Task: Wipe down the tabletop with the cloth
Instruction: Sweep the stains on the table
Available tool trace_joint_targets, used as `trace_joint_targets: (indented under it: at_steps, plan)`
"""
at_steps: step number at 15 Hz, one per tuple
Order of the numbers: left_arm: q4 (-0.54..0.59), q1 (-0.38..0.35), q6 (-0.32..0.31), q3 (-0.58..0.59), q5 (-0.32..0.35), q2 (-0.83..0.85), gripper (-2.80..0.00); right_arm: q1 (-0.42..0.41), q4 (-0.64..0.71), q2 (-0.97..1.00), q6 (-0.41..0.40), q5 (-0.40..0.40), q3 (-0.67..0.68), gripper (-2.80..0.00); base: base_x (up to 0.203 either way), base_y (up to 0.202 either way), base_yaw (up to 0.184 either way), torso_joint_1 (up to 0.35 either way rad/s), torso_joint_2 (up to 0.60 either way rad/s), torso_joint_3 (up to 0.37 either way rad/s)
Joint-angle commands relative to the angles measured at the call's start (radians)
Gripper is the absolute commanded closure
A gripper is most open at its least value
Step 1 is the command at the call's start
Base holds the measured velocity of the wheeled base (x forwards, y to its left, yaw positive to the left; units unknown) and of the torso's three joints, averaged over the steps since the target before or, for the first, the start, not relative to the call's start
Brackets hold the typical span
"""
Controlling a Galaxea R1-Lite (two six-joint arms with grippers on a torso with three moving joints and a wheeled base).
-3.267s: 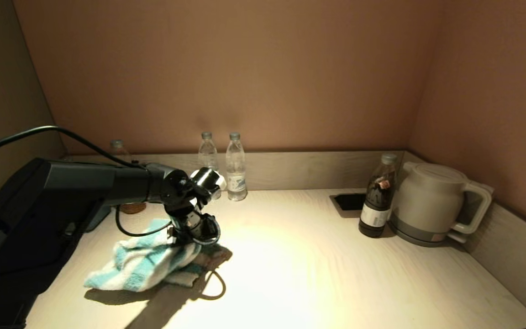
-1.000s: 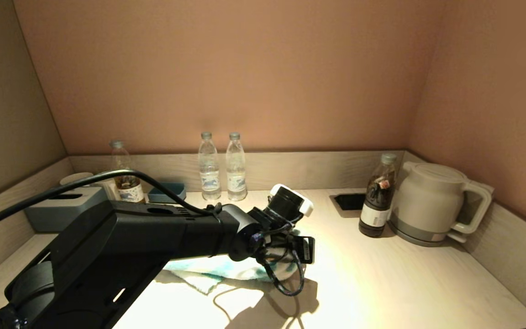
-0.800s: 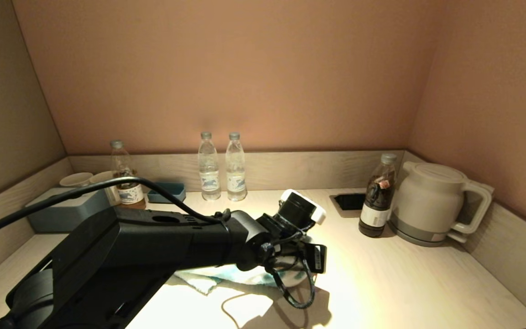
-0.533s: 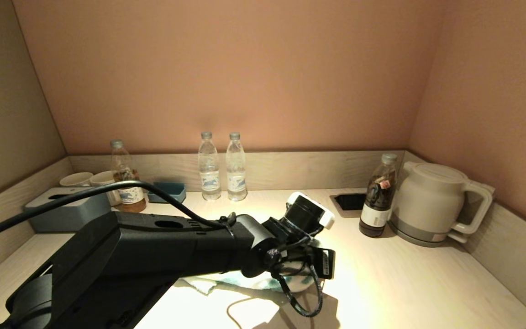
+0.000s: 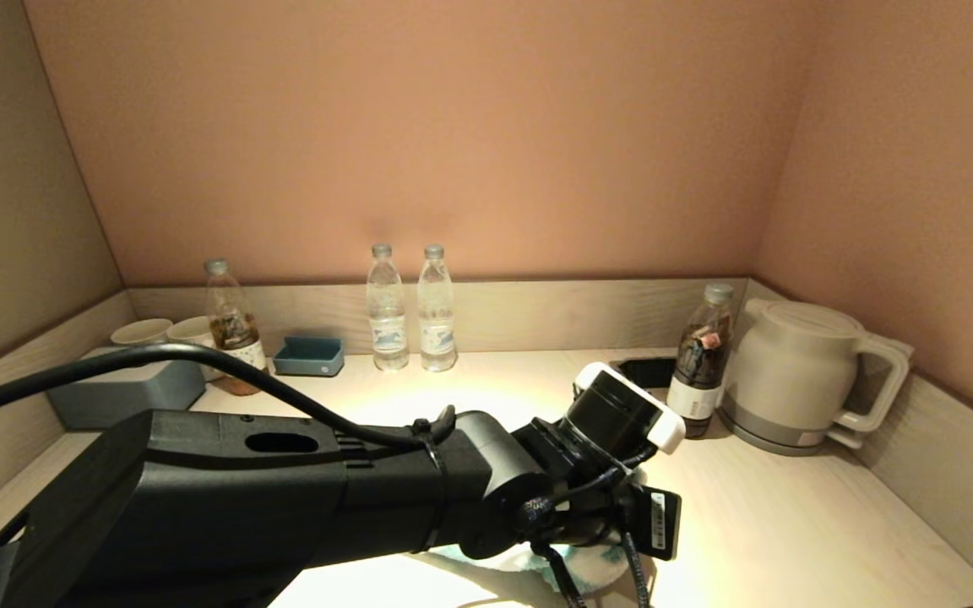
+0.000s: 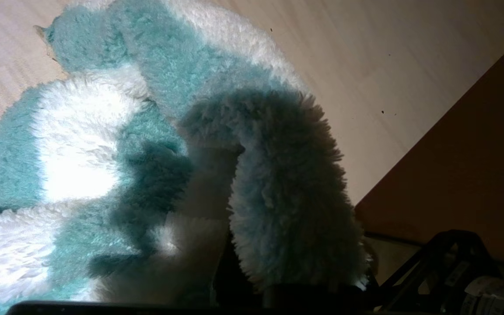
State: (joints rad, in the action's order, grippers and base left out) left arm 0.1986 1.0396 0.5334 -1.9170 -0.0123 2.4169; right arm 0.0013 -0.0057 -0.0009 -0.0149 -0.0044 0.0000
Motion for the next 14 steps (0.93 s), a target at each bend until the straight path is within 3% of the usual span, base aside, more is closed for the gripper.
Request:
trace_joint_targets:
  at_steps: [1,8,11,14]
  plan:
    - [0.004,0.003,0.007,0.036,-0.001,-0.035,0.0,0.0,0.0,0.001,0.0,-0.001,0.0,0.0,0.0,0.0,0.0,0.0,0.0,0.0]
    - [0.007,-0.012,0.014,0.156,-0.019,-0.09,0.0,0.0,0.0,0.001,0.0,0.0,0.0,0.0,0.0,0.0,0.0,0.0,0.0,0.0]
    - [0.007,-0.051,0.013,0.262,-0.096,-0.106,0.0,0.0,0.0,0.001,0.0,0.0,0.0,0.0,0.0,0.0,0.0,0.0,0.0,0.0]
    - [0.008,-0.103,0.008,0.354,-0.116,-0.129,0.0,0.0,0.0,0.001,0.0,0.0,0.0,0.0,0.0,0.0,0.0,0.0,0.0,0.0]
